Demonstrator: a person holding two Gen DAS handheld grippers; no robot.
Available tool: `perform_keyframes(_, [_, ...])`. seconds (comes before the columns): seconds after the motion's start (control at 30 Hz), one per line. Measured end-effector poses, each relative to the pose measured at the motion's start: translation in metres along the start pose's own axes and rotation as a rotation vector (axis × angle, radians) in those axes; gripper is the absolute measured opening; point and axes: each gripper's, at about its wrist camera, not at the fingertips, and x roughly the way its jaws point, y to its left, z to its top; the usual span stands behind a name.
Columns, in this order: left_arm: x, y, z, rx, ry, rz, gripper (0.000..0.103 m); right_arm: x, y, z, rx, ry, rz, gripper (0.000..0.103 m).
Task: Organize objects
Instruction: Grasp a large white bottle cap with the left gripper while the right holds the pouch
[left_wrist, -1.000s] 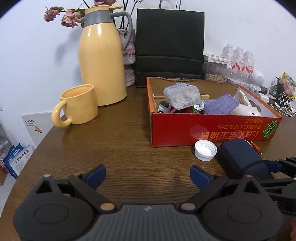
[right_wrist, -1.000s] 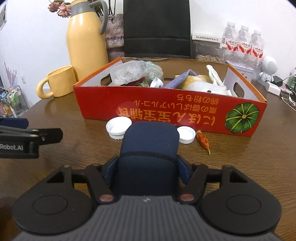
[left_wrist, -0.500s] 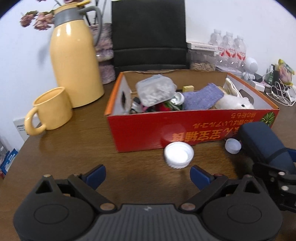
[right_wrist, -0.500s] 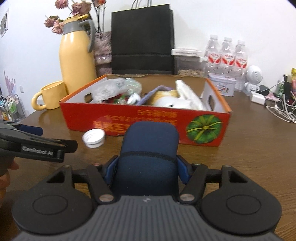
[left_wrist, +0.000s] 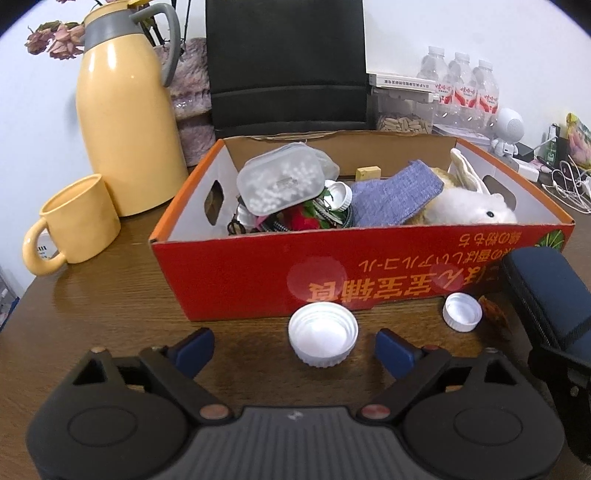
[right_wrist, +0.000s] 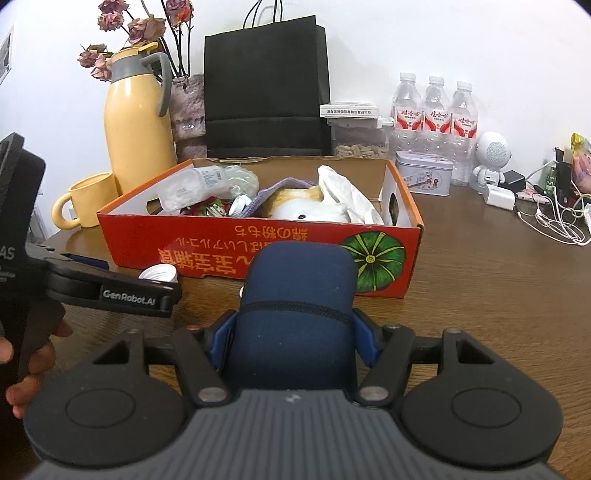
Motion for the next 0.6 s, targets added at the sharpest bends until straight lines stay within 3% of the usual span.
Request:
perform_keyframes(0.07, [0.001,-0.001,0.001,-0.005,0.000,-0.010,0.083,0.000,0.001,-0.001,-0.001,-0.003,-0.003,0.065])
perform_keyframes(0.13, [0.002,-0.002,0.001,-0.007,0.003,-0.026,0.063,0.000,0.001,-0.001,-0.001,-0.003,-0.004,0.065])
perform_keyframes(0.17, [0.001,-0.002,0.001,-0.008,0.003,-0.039,0.043,0.000,0.001,-0.001,0.000,-0.003,-0.004,0.065])
perform_keyframes(0.2, [0.000,-0.001,0.001,-0.014,-0.002,-0.058,0.038,0.001,0.001,-0.001,0.000,-0.002,-0.004,0.065])
perform_keyframes(0.6, [-0.019,-0.009,-0.006,0.029,-0.064,-0.054,0.038,-0.002,0.002,-0.003,0.006,-0.017,-0.007,0.065])
